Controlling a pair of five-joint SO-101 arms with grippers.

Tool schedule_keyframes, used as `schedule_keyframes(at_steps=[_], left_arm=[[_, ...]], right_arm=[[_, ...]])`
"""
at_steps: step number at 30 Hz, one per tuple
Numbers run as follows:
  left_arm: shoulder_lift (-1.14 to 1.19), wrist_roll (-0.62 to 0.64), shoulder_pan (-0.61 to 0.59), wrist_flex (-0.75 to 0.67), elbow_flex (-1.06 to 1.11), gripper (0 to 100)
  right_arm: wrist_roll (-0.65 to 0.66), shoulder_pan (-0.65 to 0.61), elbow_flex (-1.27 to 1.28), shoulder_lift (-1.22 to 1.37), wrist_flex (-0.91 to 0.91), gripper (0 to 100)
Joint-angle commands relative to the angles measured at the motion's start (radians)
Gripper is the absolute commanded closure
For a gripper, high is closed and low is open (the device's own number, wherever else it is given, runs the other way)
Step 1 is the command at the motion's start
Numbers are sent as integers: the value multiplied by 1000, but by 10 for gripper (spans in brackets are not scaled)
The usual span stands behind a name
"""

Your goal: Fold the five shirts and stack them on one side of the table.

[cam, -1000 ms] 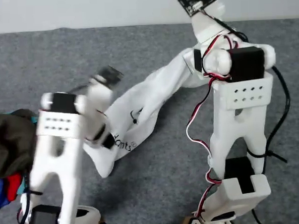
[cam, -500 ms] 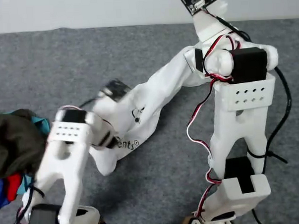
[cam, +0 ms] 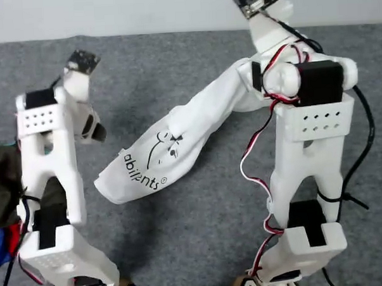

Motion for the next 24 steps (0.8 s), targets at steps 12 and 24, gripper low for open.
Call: schedule_keyframes(at_steps=[12,24], left_arm=[[-80,-20,396,229,140,775],[81,-17,491,-49,384,773]], right_arm=[[-14,88,-46,85,39,990],[-14,87,-46,119,39,990]])
